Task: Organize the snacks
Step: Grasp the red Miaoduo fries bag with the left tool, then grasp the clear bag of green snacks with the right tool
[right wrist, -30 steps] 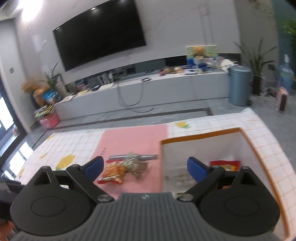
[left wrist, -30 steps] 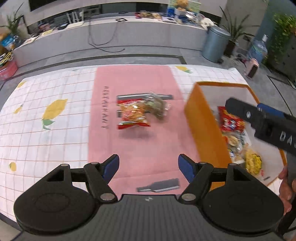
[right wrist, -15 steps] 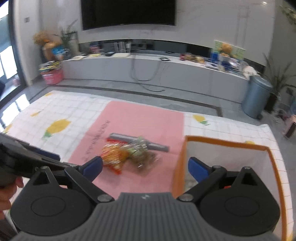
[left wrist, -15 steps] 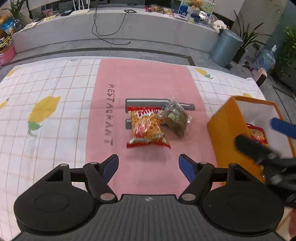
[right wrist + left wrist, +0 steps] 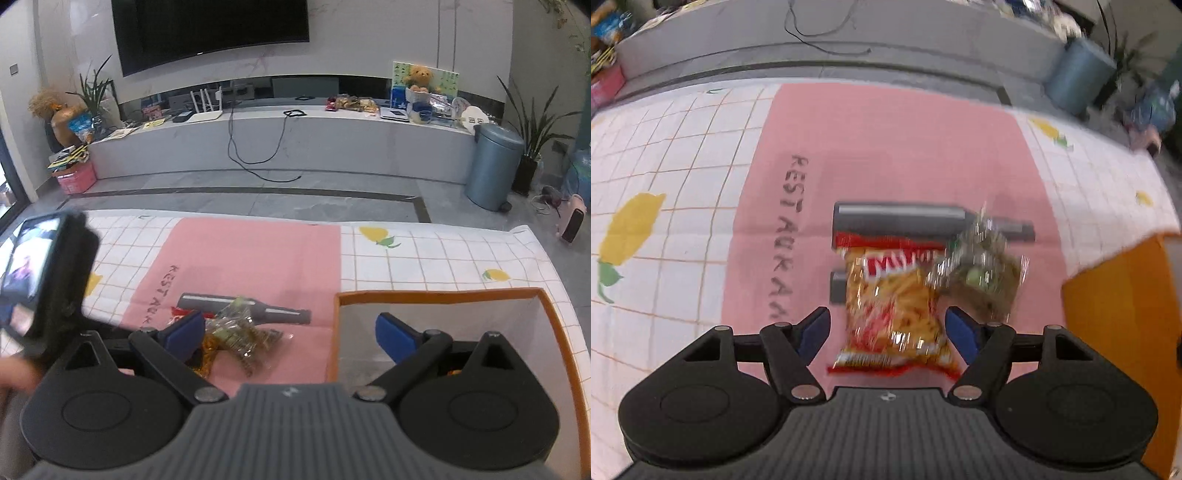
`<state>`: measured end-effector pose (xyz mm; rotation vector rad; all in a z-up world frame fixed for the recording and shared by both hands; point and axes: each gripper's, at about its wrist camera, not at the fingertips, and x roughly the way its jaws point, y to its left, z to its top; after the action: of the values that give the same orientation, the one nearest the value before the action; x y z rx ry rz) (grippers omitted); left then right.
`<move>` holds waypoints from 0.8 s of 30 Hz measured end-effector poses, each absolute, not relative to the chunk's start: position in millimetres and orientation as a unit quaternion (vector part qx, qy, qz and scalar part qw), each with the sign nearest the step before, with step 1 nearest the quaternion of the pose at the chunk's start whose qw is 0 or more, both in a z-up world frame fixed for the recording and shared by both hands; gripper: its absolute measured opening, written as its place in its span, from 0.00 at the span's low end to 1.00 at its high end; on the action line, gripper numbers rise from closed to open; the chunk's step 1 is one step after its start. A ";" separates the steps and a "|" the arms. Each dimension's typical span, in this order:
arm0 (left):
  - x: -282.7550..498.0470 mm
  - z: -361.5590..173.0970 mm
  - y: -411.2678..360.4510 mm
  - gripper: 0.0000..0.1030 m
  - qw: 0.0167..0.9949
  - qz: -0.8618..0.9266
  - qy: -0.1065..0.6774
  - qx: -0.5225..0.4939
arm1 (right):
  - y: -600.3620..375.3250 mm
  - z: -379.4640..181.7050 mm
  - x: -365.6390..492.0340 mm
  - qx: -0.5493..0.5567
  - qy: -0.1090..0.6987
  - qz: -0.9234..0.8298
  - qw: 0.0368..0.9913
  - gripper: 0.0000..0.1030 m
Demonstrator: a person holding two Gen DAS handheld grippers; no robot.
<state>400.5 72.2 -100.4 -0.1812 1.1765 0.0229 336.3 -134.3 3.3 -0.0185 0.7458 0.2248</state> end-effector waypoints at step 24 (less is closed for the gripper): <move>397.9 -114.3 112.9 0.55 0.813 0.013 0.573 -0.105 | -81.3 -45.4 359.7 -0.077 0.381 0.164 0.907 0.82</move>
<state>397.9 112.9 -114.3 -0.2249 1.2222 0.0271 359.7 -81.3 -45.4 -0.1581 0.7865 0.3386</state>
